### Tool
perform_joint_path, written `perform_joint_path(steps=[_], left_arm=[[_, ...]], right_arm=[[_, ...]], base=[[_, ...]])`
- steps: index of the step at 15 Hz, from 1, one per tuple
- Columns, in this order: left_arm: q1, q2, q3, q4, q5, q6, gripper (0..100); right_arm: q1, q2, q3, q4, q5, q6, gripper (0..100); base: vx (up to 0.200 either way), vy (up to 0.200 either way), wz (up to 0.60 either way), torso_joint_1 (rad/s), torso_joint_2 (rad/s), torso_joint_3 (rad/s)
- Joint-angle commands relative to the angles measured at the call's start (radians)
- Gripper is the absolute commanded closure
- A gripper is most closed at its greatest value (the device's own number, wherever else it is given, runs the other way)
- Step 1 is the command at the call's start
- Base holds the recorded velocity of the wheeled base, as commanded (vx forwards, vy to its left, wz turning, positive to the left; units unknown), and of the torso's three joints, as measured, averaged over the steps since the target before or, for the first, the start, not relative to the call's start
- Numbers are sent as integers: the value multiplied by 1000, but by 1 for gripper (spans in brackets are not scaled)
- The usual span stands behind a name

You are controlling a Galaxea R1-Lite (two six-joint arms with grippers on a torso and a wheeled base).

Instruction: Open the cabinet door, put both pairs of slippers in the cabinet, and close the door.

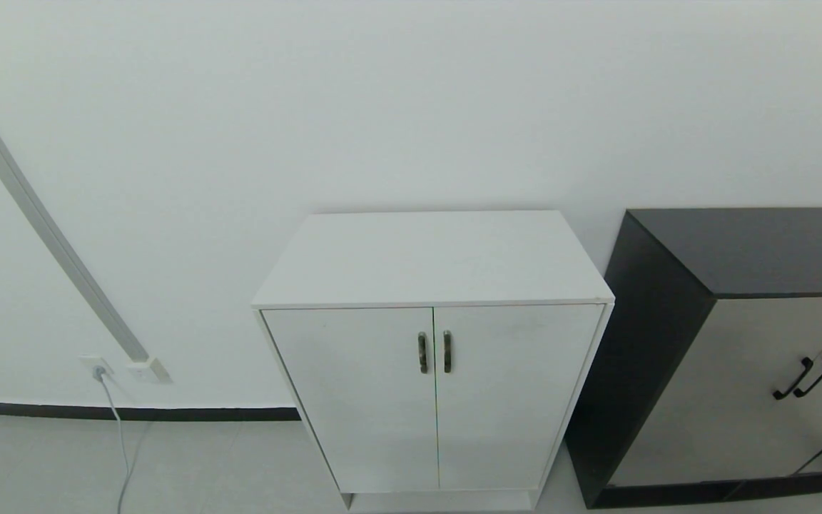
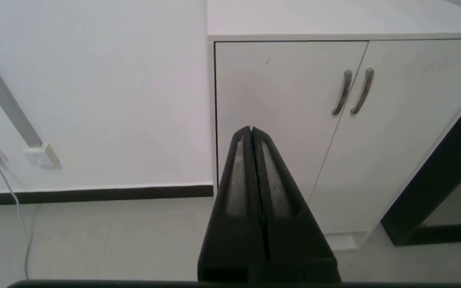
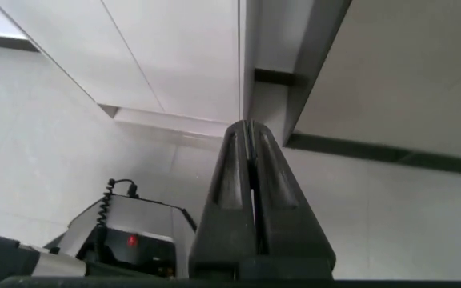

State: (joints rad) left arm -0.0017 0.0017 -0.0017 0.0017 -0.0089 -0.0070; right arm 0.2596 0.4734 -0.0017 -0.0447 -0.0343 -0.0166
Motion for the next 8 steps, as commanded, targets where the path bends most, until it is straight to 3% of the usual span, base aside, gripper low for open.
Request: perform_joint_path(steps=[1,4,8], left_arm=[[0,0,0,0,1,-1,100],[0,1,0,0,0,-1,100],[0,0,0,0,0,1,100]], right_arm=[[152,-29,0,0,-61,21,100],[185,-91,2,2,59,41,100],[205,-107,2,0,68,38,100]], base=[[0,0,0,0,0,0],[0,0,0,0,0,0],[0,0,0,0,0,0]])
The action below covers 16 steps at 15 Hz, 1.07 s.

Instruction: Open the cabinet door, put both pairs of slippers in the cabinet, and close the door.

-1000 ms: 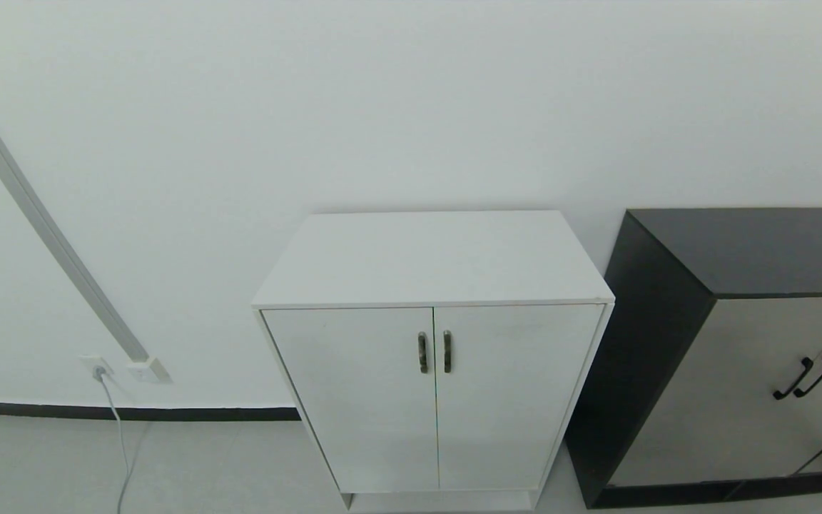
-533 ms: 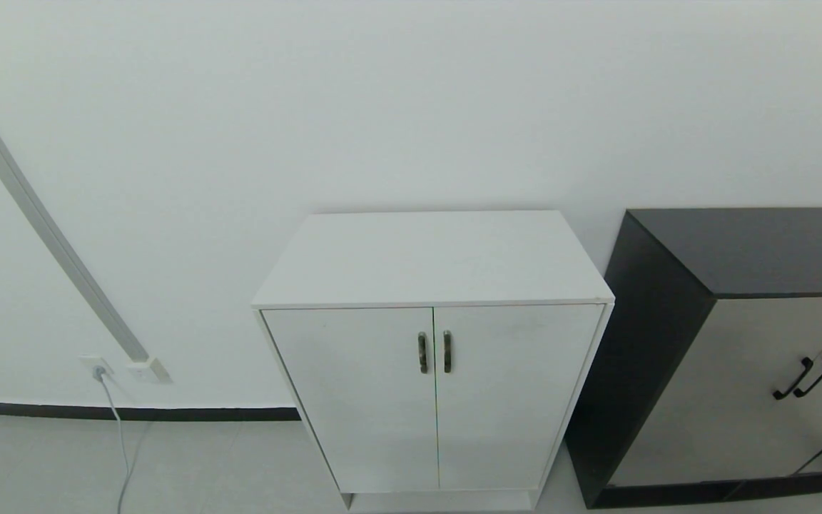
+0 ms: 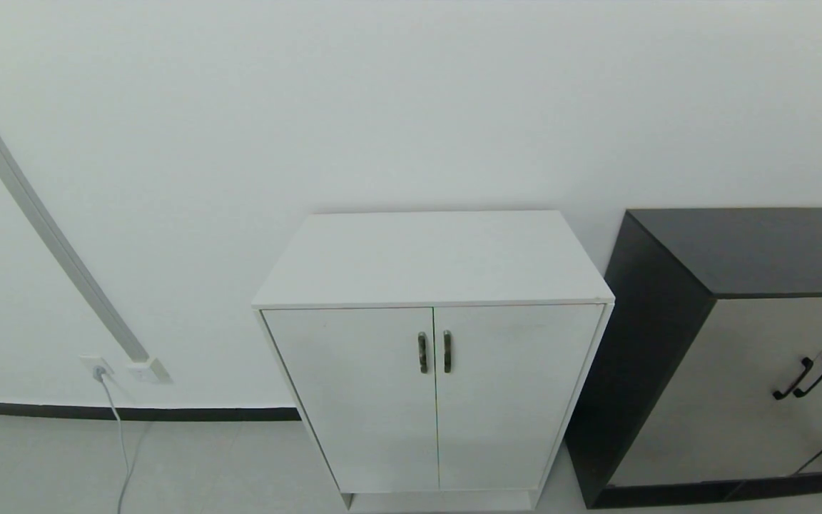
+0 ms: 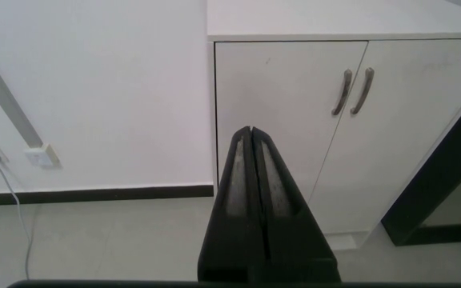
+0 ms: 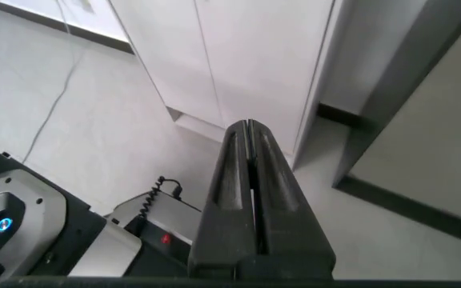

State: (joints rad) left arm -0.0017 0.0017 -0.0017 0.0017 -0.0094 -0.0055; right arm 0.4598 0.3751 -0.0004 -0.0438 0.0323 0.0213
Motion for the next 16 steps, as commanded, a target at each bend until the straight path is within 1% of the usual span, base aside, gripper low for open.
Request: perform_joint_path(steps=[1,3,5,6,7,8,9,12,14,16], left_arm=[[0,1,0,0,0,1,100],[0,1,0,0,-1,1,100],[0,1,0,0,-1,2,100],[0,1,0,0,-3,2,100],[0,0,0,0,-3,1,100],[0,0,0,0,-1,-1,100],[0,1,0,0,-3,1,100],[0,1,0,0,-3,1,100],[0,1,0,0,-3,1,100],[0,1,0,0,-3,1,100]], right_arm=[[7,-16,0,-1,4,0,100],[8,-51,0,1,14,16,100],[8,-56,-3,9,15,-6,100],[22,-56,-1,59,23,-69,100],[51,-45,-1,48,20,-49,100],[40,-51,-1,45,15,-47,100],[-39,-93,-1,47,-6,-58,100],[-254,-163,-3,47,-8,-64,100],[-359,-209,-3,47,-8,-64,100],[-437,-259,-3,47,-8,-64,100]], base=[[0,0,0,0,0,0],[0,0,0,0,0,0],[0,0,0,0,0,0],[0,0,0,0,0,0],[0,0,0,0,0,0],[0,0,0,0,0,0],[0,0,0,0,0,0],[0,0,0,0,0,0],[0,0,0,0,0,0],[0,0,0,0,0,0]])
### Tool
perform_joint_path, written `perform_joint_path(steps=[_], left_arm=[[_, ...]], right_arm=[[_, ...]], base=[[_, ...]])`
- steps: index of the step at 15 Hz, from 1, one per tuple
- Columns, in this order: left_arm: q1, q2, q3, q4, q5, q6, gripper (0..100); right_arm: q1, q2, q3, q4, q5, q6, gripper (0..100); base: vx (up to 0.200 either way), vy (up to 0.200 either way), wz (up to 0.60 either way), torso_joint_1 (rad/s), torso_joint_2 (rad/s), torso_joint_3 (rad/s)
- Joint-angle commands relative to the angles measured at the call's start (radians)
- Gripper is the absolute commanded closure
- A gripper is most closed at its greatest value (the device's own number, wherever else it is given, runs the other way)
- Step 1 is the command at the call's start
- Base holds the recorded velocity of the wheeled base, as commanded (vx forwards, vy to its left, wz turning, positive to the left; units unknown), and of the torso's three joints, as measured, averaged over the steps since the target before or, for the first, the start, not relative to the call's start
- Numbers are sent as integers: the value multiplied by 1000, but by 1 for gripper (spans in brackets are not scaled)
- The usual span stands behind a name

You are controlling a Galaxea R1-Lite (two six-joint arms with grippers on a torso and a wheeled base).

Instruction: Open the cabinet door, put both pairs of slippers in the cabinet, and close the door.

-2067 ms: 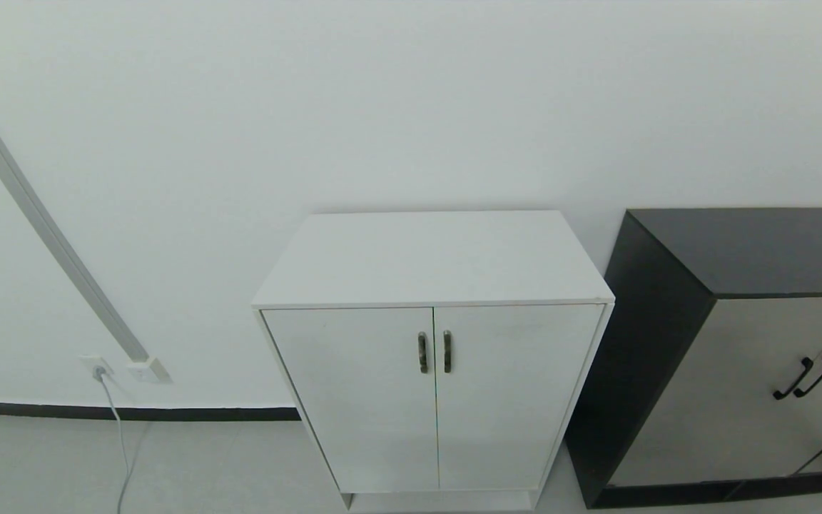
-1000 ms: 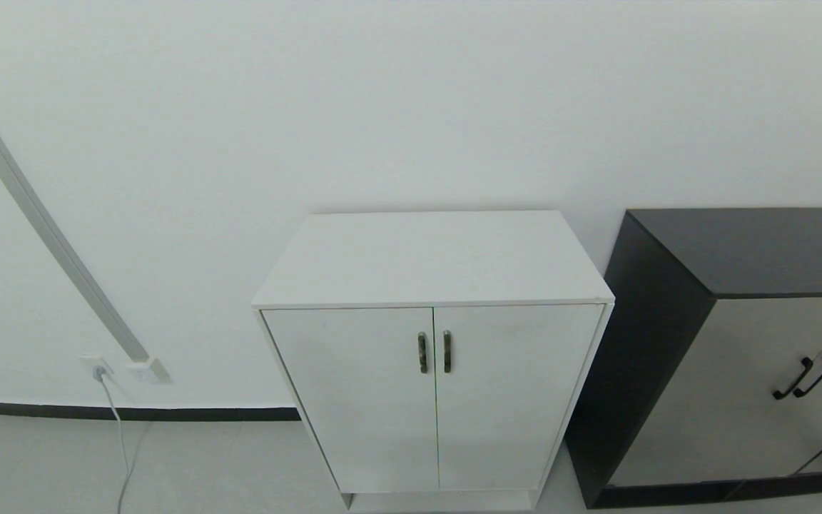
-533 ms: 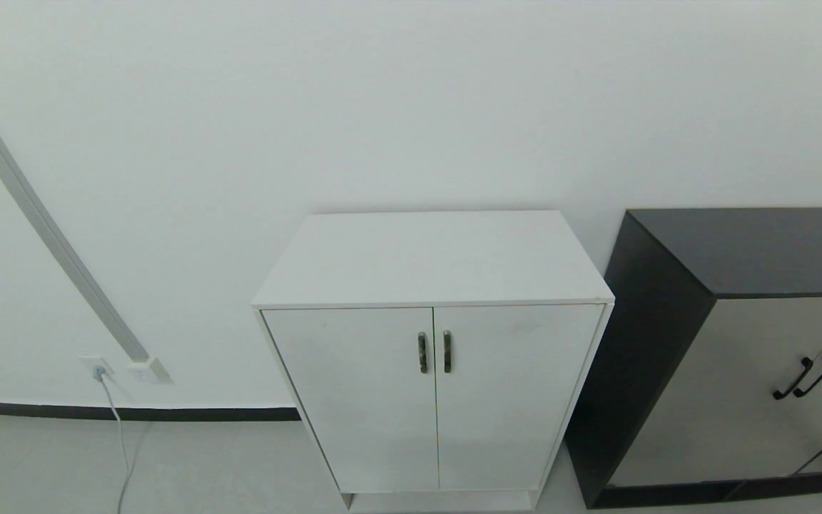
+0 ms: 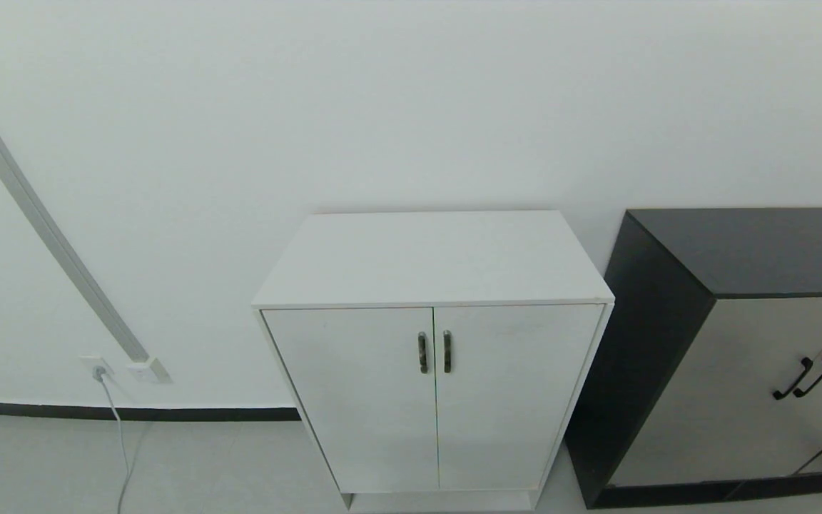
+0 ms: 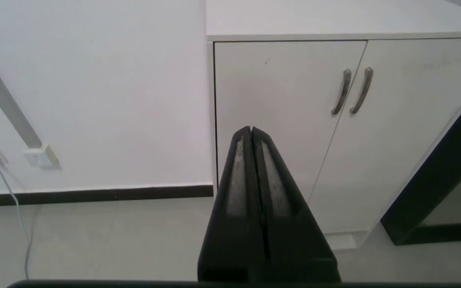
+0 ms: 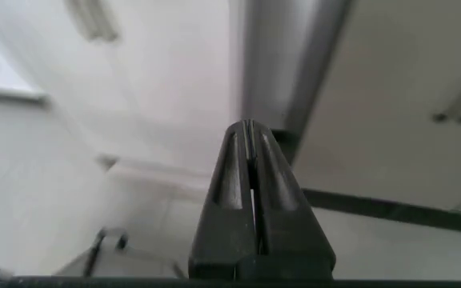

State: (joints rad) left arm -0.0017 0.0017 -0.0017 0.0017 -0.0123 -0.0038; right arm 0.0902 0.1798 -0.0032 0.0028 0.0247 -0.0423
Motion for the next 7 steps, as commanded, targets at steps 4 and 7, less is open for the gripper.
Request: perform_joint_path(steps=[4,7], left_arm=[[0,1,0,0,0,-1,100],[0,0,0,0,5,-1,100]], right_arm=[[-95,-178,2,0,-8,10,100],[-95,-180,3,-6,-65,105,100]], base=[[0,0,0,0,0,0],[0,0,0,0,0,0]])
